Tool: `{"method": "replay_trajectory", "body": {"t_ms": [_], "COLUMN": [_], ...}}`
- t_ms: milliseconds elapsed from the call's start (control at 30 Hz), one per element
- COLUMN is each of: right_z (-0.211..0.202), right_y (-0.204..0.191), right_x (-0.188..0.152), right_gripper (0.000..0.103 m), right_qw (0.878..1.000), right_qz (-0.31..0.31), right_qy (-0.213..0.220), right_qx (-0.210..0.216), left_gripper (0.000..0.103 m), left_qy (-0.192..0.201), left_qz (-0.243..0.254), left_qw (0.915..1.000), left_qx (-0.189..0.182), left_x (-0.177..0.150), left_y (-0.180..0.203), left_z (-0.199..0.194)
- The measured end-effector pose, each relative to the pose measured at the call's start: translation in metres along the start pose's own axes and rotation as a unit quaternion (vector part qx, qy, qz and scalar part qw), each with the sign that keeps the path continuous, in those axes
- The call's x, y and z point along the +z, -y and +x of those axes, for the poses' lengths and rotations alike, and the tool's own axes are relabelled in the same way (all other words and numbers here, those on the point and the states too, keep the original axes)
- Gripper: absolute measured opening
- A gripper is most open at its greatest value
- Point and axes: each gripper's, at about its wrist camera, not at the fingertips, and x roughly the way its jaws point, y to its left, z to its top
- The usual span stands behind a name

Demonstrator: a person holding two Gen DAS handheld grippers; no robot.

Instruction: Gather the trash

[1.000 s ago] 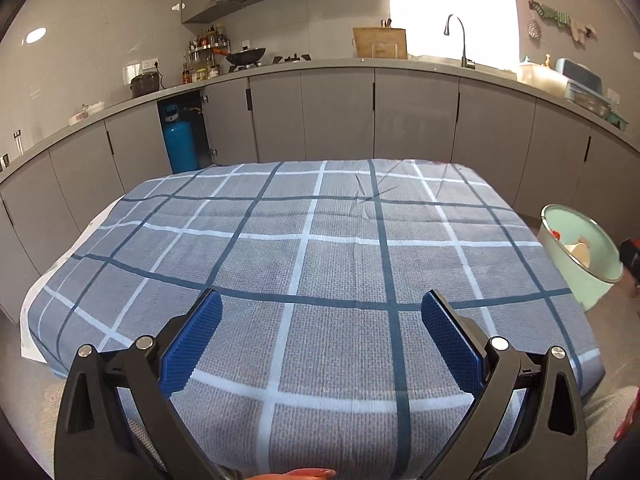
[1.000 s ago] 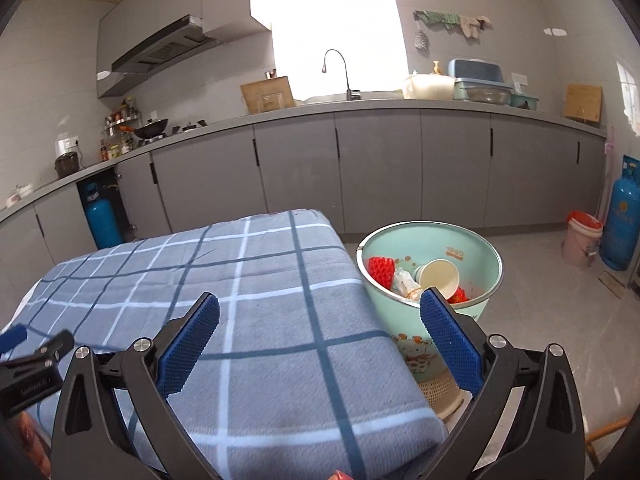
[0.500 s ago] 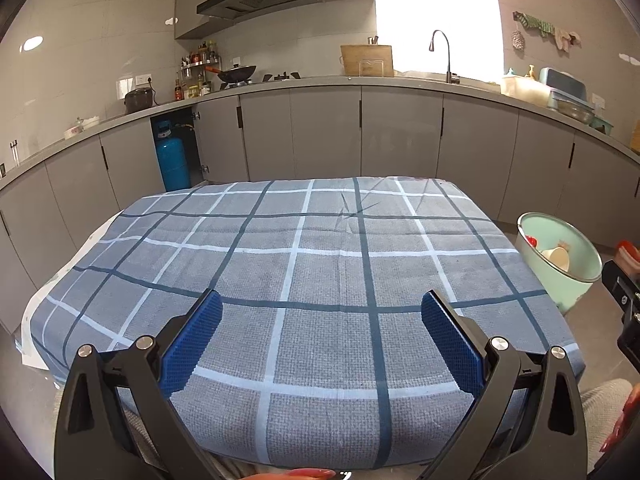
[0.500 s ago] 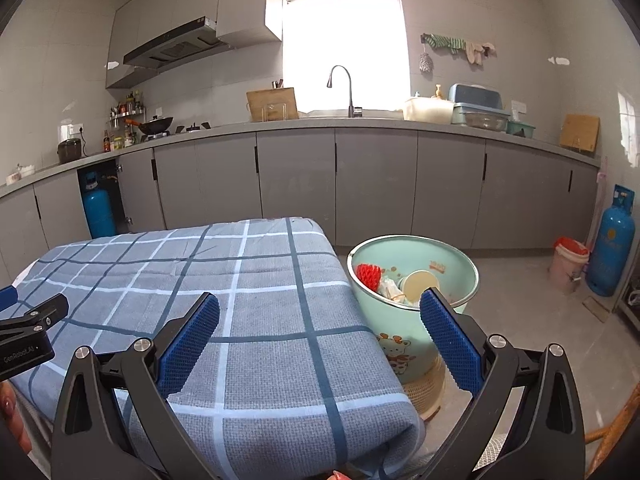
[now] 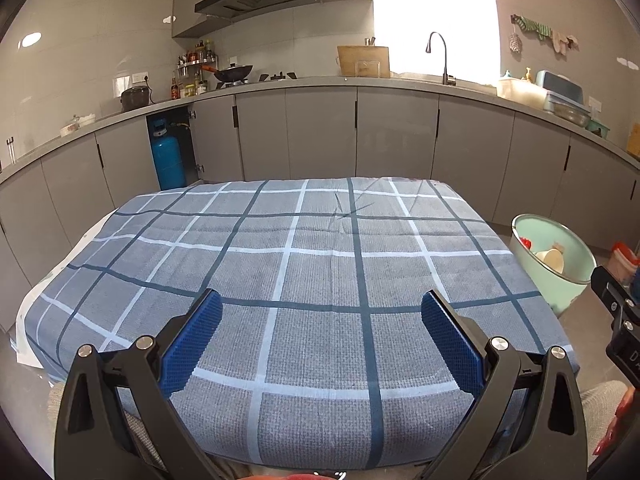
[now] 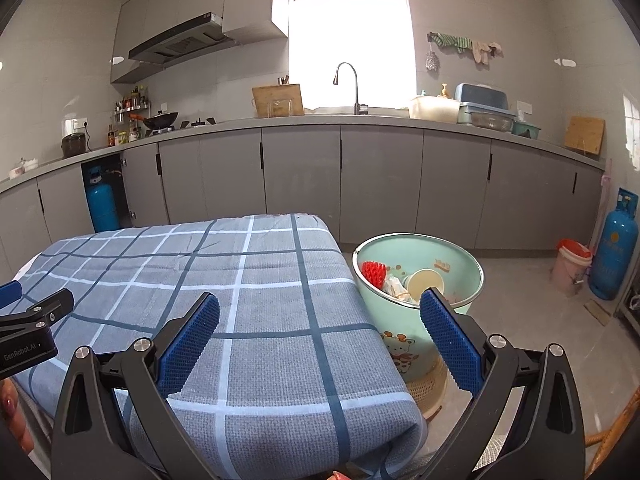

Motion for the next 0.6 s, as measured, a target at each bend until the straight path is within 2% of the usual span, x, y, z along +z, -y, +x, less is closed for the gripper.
{"method": "replay_trajectory", "body": {"t_ms": [600], "right_z": [-0.0033], "right_y": [-0.0034], "right_x": [0.0001], "right_gripper": [0.099], "right_qw": [1.000], "right_qz": [-0.009], "right_qy": [0.007], "right_qx": [0.004], "left_gripper": [0.098], "left_qy": [0.003], "left_qz": [0.004], "left_qw": [1.0000], "left_qx": [-0.007], "left_x": [0.0006], "left_y": [0.0006], "left_z": [-0.0040]}}
